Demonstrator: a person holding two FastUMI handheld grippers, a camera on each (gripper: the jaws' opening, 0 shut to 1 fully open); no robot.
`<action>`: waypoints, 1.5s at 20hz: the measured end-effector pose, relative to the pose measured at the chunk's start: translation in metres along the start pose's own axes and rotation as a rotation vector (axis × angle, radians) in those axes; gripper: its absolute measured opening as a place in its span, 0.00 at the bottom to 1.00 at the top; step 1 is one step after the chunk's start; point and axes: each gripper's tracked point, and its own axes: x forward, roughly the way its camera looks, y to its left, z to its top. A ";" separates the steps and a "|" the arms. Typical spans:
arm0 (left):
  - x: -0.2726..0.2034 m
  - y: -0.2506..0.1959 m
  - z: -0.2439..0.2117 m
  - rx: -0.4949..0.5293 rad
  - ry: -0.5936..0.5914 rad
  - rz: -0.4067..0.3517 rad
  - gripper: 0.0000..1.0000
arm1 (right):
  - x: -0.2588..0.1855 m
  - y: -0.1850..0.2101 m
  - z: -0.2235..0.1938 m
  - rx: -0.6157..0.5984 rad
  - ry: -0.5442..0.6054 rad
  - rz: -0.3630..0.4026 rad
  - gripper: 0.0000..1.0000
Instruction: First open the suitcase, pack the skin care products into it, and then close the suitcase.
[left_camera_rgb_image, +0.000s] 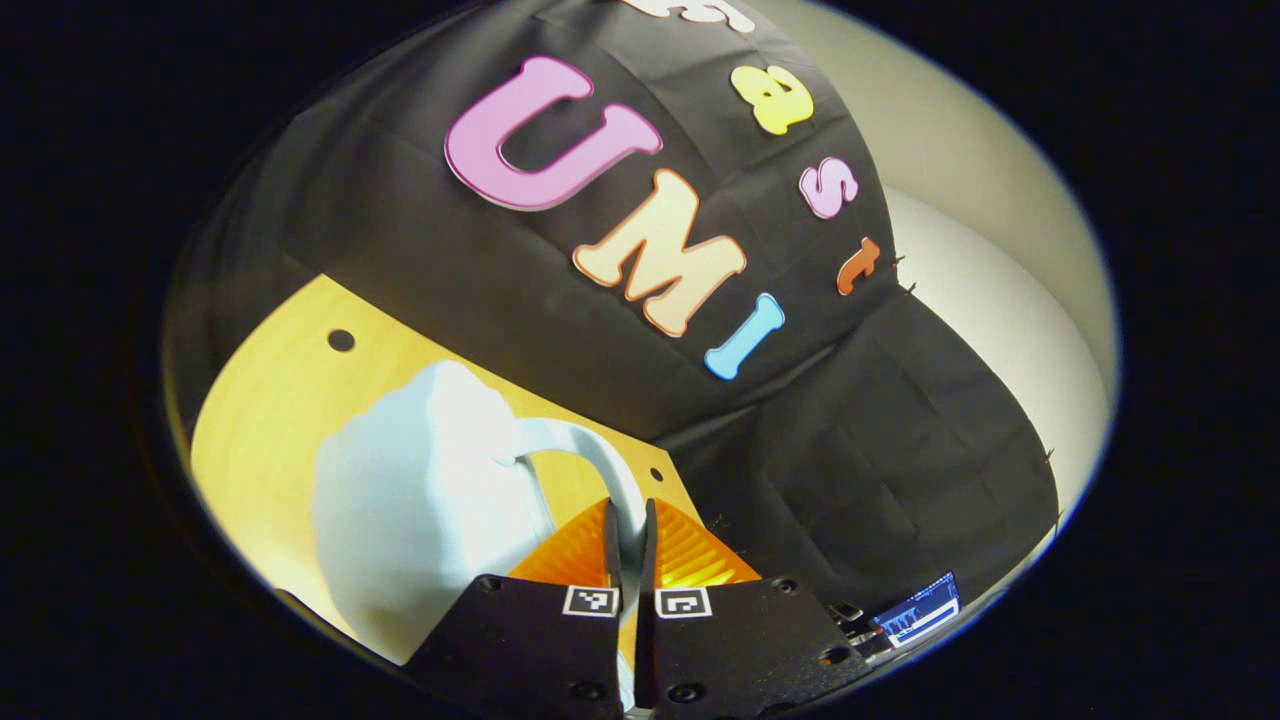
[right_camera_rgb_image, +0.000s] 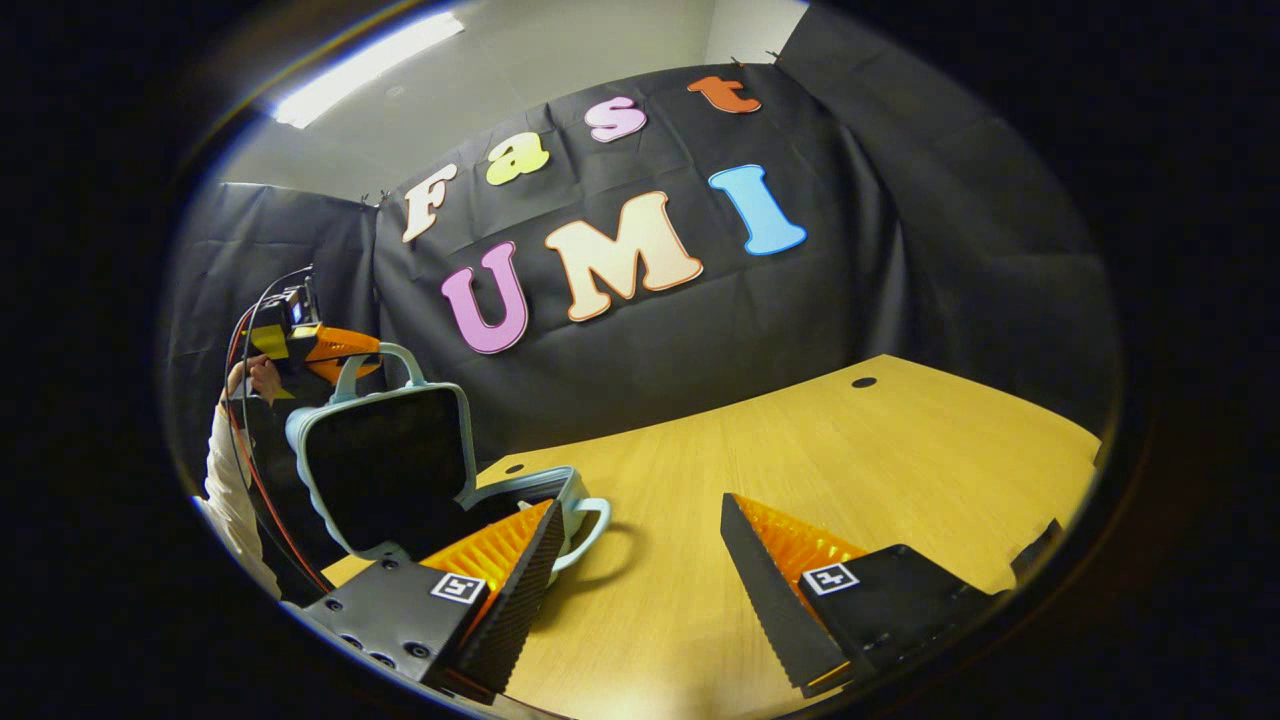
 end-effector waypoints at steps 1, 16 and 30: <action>0.015 -0.002 -0.011 -0.012 0.023 0.000 0.00 | -0.003 -0.006 0.002 -0.005 -0.001 -0.011 0.98; 0.162 0.044 -0.184 0.141 0.534 0.359 0.29 | -0.015 -0.068 -0.017 -0.020 0.047 -0.082 0.99; 0.073 -0.026 -0.122 0.512 -0.010 0.141 0.96 | -0.019 -0.047 -0.004 -0.021 0.007 -0.049 0.99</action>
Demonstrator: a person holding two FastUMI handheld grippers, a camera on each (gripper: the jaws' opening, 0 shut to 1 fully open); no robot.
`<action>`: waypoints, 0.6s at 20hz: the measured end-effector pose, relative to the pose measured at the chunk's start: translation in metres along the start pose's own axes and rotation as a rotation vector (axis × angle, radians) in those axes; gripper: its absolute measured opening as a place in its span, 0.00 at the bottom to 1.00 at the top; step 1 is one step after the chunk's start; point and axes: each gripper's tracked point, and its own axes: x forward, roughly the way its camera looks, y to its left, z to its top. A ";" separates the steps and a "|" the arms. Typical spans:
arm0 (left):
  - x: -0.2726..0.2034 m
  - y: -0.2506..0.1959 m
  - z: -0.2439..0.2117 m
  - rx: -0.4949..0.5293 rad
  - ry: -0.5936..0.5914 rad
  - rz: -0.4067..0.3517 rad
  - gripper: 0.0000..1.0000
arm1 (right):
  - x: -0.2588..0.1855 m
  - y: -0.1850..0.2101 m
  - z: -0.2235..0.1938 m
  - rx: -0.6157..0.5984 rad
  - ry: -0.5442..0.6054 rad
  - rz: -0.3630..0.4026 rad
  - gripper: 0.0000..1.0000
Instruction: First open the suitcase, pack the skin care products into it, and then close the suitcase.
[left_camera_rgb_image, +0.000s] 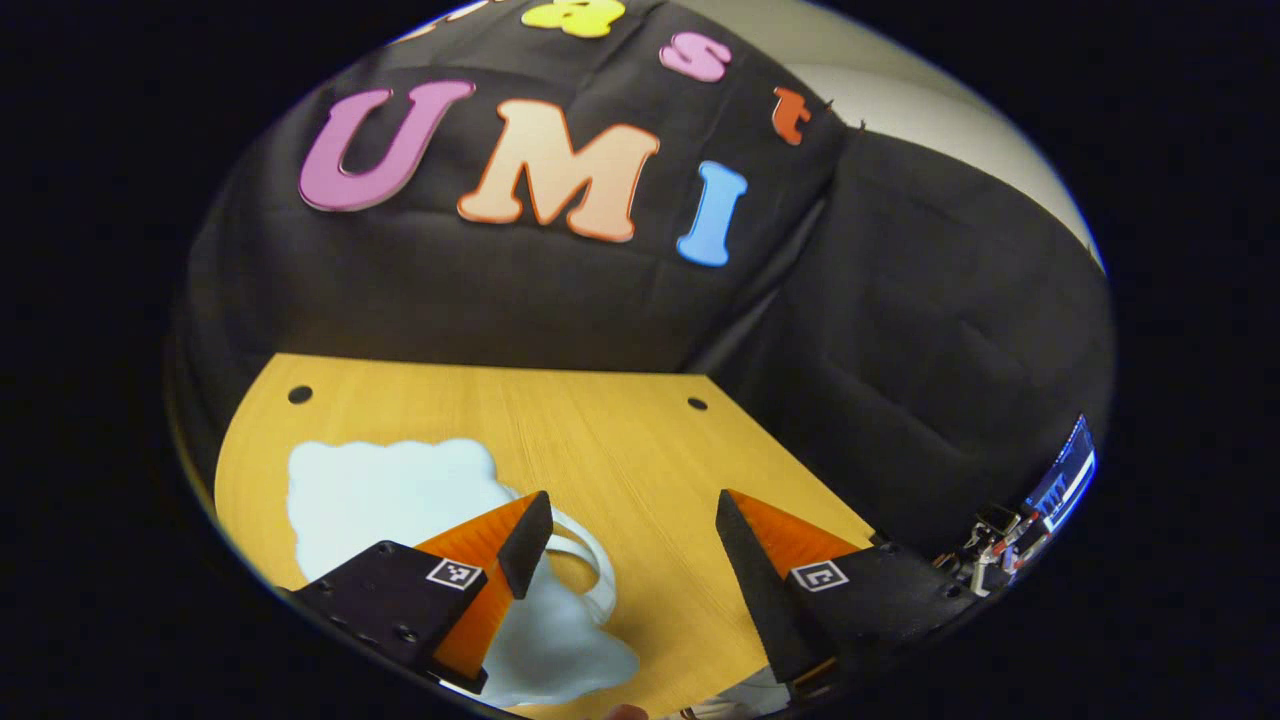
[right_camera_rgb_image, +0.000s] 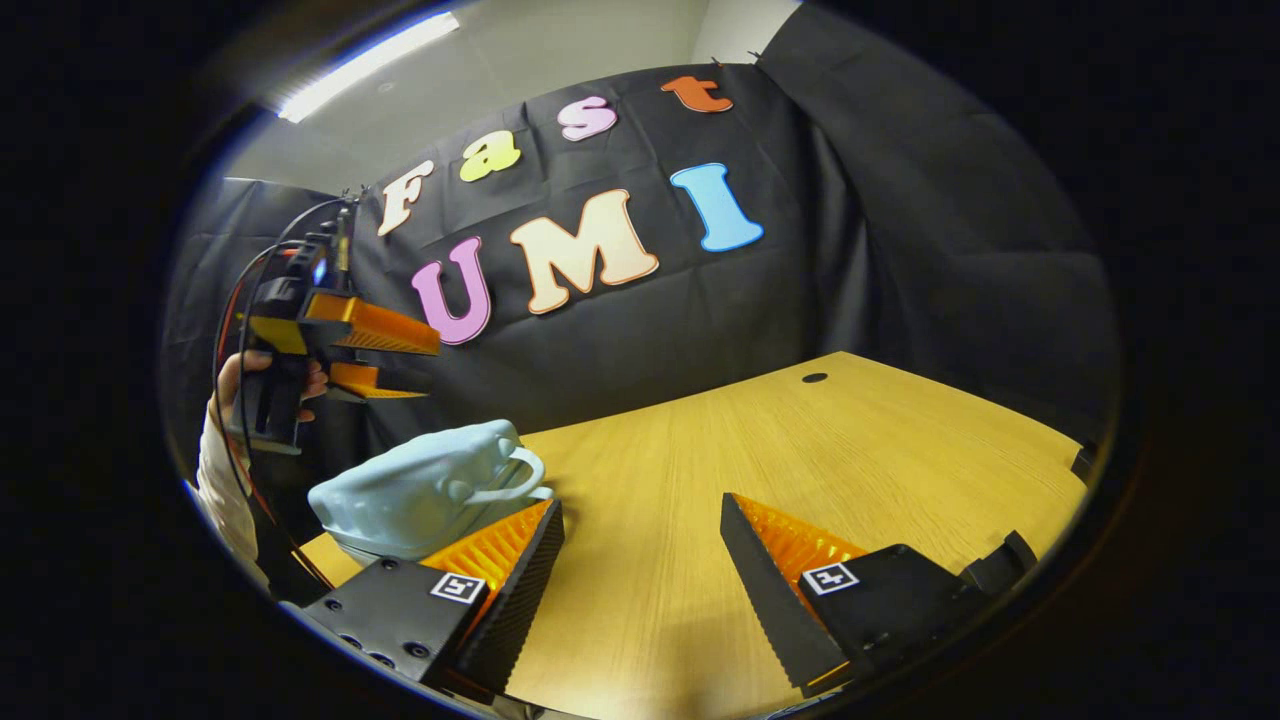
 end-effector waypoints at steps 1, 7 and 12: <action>-0.014 0.005 0.006 0.018 -0.069 0.018 0.96 | -0.001 0.007 0.001 -0.006 -0.005 0.004 0.99; -0.113 0.049 0.010 0.111 -0.460 0.208 0.95 | 0.000 0.050 0.019 -0.055 -0.069 0.029 0.99; -0.150 0.072 -0.008 0.247 -0.593 0.416 0.95 | 0.000 0.076 0.041 -0.090 -0.162 0.032 0.99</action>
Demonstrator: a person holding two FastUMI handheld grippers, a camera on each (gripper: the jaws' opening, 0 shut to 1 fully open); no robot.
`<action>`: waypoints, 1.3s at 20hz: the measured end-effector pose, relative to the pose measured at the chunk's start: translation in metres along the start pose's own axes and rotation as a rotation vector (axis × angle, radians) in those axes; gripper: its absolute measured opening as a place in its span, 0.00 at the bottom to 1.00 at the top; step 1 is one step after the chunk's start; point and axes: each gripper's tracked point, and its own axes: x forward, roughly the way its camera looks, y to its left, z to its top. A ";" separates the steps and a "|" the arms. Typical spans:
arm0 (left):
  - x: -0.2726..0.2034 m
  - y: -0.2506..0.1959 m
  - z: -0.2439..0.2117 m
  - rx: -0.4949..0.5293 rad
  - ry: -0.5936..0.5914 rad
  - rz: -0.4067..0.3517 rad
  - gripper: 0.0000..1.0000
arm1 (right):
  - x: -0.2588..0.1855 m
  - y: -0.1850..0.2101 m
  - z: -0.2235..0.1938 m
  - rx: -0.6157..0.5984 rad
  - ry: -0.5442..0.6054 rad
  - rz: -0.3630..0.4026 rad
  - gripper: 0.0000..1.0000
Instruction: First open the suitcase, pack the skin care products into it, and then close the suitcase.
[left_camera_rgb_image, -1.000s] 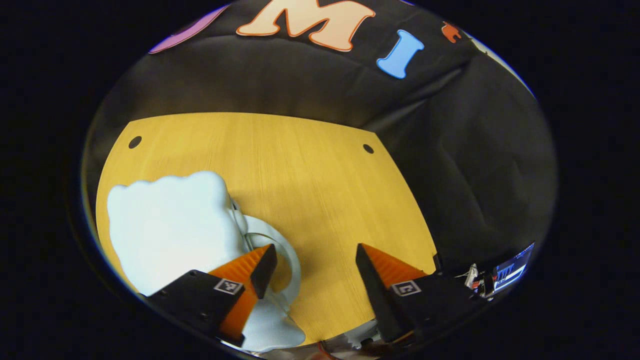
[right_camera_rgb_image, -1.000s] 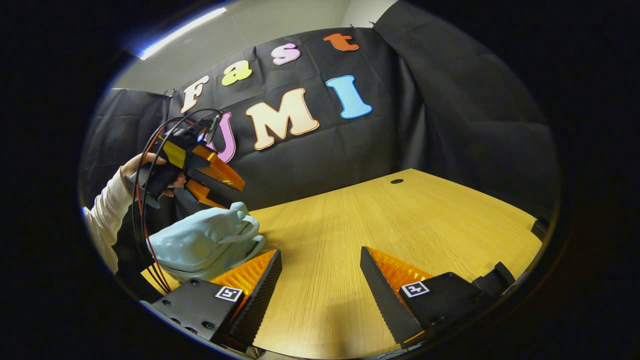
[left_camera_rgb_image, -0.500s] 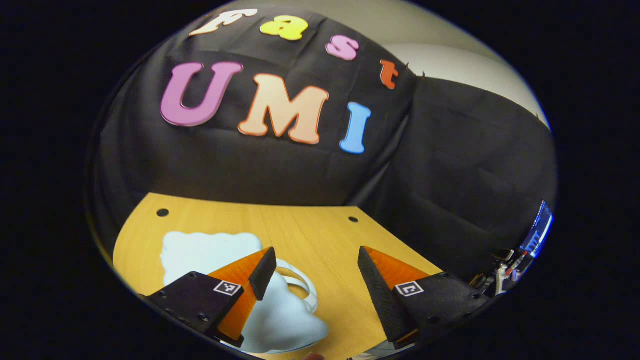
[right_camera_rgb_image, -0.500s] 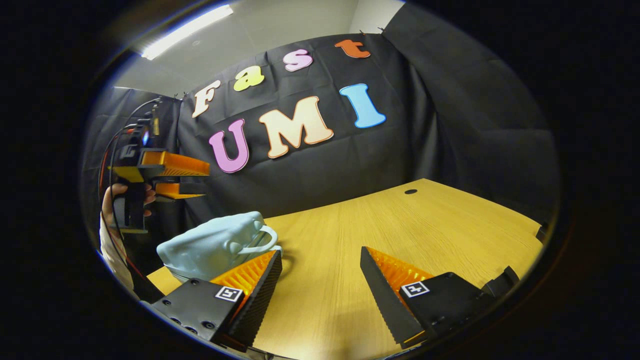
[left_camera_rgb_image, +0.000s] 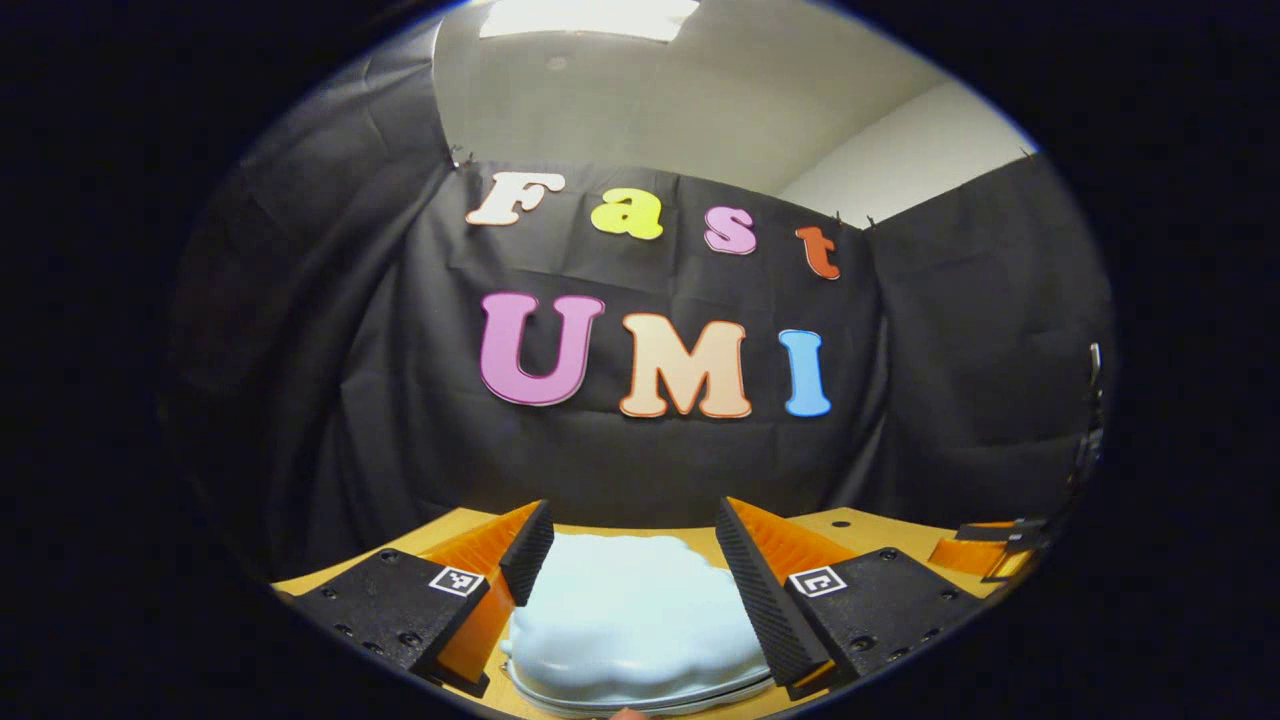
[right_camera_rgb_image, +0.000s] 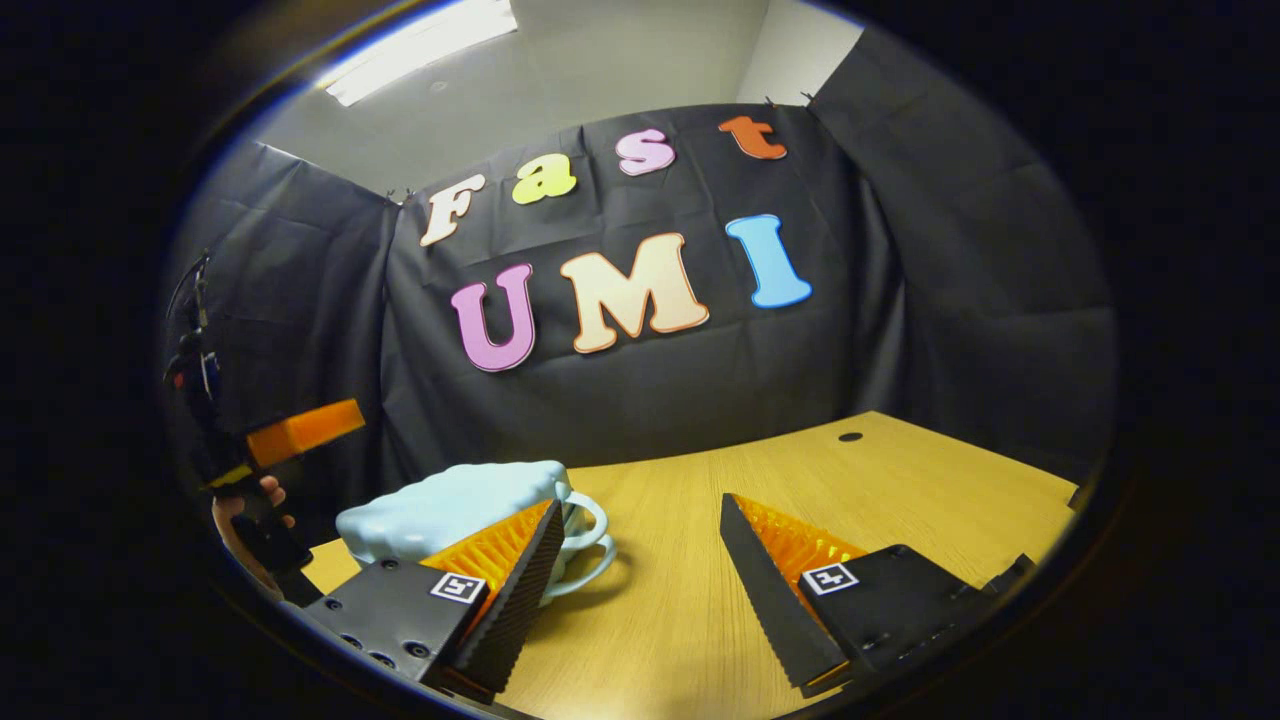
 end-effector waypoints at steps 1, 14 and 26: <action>0.007 0.005 0.001 0.003 -0.019 0.015 0.95 | -0.001 0.004 0.002 0.000 -0.022 0.001 0.99; 0.011 0.000 -0.035 -0.013 -0.007 0.027 0.94 | -0.003 0.020 -0.009 -0.029 -0.053 0.017 0.99; 0.018 -0.008 -0.035 0.027 -0.012 0.009 0.93 | 0.005 0.014 -0.018 -0.020 -0.032 0.017 0.98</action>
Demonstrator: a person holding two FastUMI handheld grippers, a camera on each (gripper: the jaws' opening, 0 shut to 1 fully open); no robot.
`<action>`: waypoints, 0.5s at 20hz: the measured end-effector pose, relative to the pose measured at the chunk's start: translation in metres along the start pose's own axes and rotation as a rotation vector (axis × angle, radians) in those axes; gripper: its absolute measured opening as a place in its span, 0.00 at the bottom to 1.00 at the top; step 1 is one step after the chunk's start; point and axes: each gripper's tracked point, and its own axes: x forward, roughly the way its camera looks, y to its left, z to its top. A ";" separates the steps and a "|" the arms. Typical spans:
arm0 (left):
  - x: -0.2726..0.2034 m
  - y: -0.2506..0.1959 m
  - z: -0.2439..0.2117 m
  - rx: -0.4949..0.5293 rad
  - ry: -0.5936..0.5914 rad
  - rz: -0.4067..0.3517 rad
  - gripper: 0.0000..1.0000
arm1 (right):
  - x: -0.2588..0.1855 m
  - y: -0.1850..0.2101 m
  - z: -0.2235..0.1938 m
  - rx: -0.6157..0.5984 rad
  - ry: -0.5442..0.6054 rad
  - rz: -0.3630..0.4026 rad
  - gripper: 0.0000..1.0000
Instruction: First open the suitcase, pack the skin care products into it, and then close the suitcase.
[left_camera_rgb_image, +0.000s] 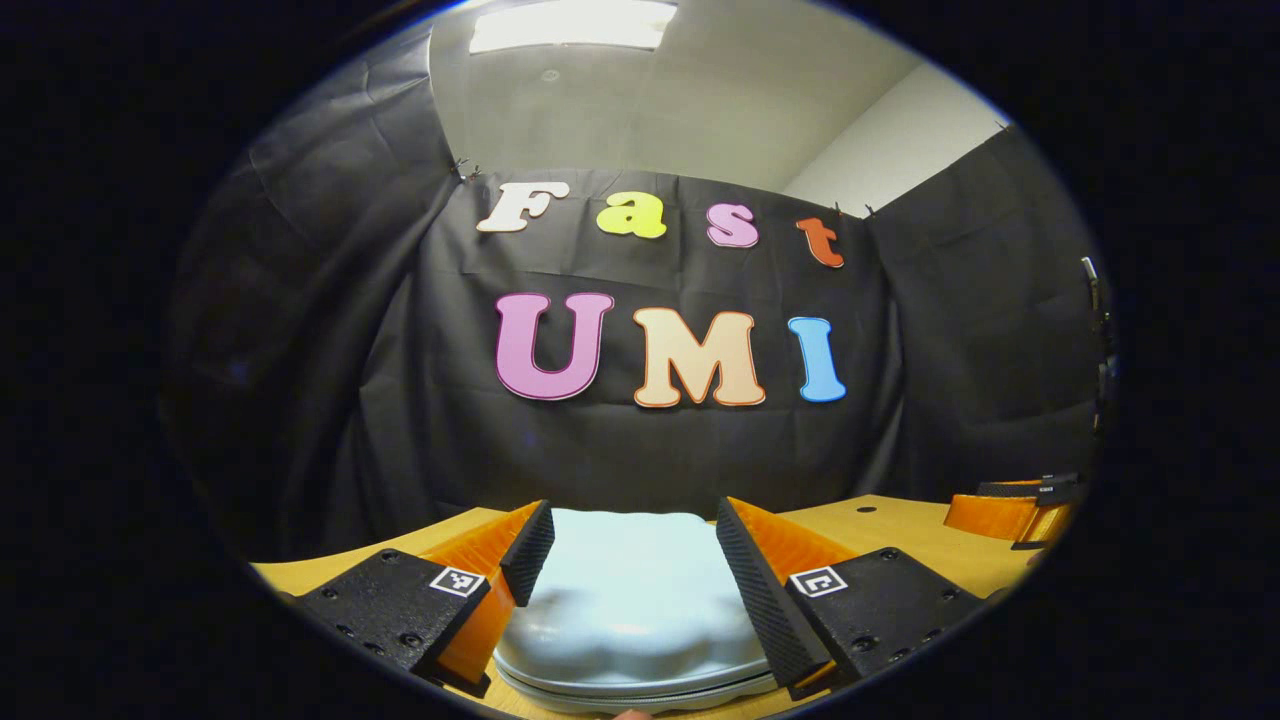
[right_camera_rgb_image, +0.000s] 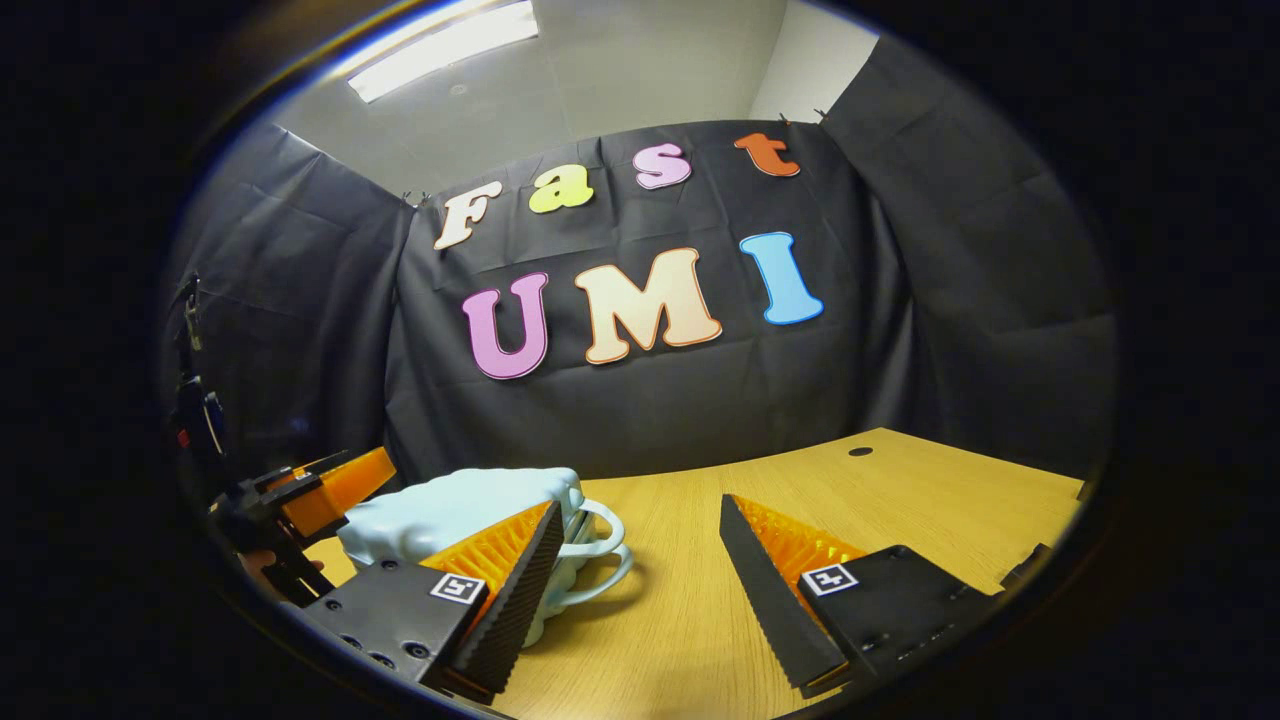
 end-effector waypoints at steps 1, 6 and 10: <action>0.000 0.000 -0.003 0.000 0.005 0.000 0.92 | 0.000 0.000 0.000 0.004 0.000 0.000 0.99; 0.002 0.003 -0.006 0.013 0.016 0.006 0.95 | 0.003 -0.001 -0.007 0.017 0.015 -0.001 0.99; 0.003 0.001 -0.010 0.010 0.027 0.002 0.95 | 0.003 0.000 -0.008 0.020 0.019 0.003 0.98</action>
